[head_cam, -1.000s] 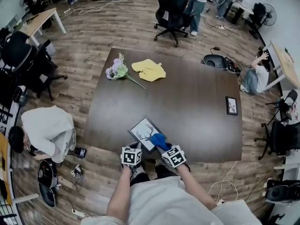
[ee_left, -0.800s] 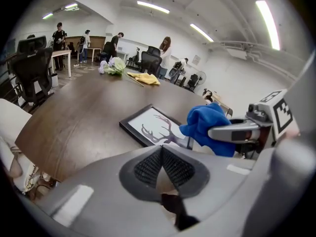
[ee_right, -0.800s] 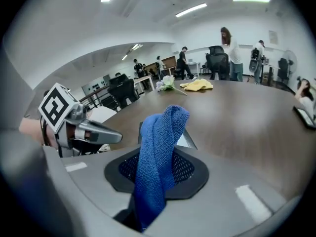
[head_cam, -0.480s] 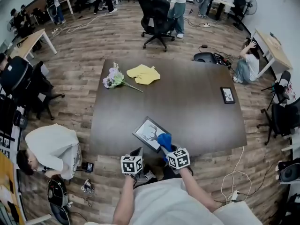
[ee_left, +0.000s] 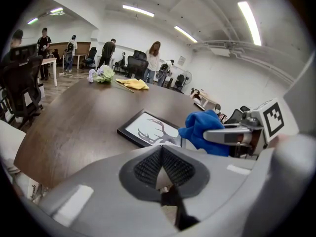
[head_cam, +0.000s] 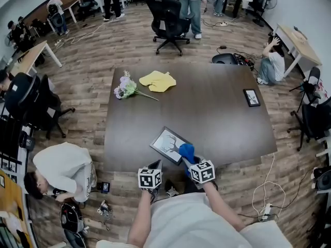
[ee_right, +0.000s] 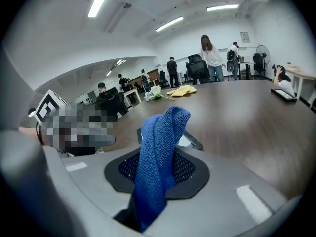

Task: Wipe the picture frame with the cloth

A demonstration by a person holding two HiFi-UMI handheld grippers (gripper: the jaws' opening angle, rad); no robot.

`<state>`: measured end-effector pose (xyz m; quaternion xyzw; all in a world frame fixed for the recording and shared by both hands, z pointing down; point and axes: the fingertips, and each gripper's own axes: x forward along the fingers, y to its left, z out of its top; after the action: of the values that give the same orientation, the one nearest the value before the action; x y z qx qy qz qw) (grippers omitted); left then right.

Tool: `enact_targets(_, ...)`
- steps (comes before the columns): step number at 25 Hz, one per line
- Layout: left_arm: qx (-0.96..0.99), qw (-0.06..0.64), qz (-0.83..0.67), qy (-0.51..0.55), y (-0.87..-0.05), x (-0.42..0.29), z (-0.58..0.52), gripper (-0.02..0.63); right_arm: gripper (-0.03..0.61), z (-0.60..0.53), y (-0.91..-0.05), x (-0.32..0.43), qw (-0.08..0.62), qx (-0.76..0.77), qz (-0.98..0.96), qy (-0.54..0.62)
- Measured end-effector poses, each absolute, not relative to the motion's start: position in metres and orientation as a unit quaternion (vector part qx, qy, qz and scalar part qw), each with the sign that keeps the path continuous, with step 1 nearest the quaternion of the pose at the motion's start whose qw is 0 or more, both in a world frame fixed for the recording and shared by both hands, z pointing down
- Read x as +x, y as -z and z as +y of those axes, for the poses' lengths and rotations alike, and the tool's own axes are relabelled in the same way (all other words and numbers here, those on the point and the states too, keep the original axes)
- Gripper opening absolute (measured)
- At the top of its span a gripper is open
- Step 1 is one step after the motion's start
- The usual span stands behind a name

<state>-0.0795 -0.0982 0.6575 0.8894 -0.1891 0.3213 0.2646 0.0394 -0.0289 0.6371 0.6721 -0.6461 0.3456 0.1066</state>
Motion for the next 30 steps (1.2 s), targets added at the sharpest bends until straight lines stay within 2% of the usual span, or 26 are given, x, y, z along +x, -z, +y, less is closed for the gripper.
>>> enact_targets(30,0.890,0.262,-0.184,-0.325,-0.657,-0.088,-0.081,0.054,0.086,-0.014,-0.634,0.031,0.083,0.683,-0.644,-0.334)
